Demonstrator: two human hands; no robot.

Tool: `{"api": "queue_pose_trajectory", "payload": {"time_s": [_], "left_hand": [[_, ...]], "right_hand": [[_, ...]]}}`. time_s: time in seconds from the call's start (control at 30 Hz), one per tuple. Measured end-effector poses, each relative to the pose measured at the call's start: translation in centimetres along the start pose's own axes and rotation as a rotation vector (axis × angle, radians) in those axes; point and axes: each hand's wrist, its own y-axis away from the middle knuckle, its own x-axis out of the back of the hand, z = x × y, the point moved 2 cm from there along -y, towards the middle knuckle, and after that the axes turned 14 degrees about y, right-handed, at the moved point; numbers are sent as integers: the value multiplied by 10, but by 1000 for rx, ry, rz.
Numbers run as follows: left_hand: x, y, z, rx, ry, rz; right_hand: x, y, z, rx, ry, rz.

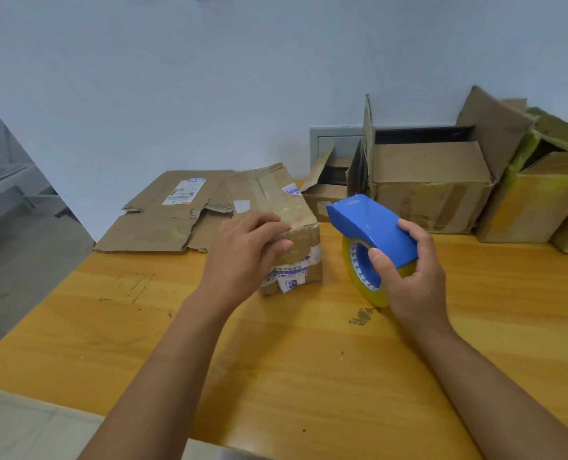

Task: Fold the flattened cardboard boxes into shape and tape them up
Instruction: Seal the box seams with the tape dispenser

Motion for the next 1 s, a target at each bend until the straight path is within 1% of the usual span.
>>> {"api": "queue_pose_trajectory", "payload": {"time_s": [0.1,0.13,0.23,0.3,0.4,0.53,0.7,0.77,0.83,0.93,1.0], "left_hand": [[2,1,-7,100,119,-5],[3,2,-9,110,145,3],[-2,10,-10,110,112,93],[-9,14,-6,144,98,149],[-12,16,-3,189,133,179],[-8,12,-3,184,141,204],[-14,9,-1,170,178,211],[-13,10,-3,170,212,206],[-10,11,-7,176,239,199],[-8,14,-13,153,276,210],[-10,15,-15,133,304,215]], "right_hand": [[0,0,-1,14,-12,9],[-1,1,-1,18,-17,14],[0,0,0,25,-28,21],[0,1,-1,33,-44,35],[3,1,-7,43,-69,71],[16,-14,-36,104,-160,191],[25,-48,-95,239,-291,335],[18,-60,-114,268,-312,320],[5,-67,-129,255,-324,237],[-18,-67,-136,253,-265,114],[-27,-64,-134,255,-231,82]]}}
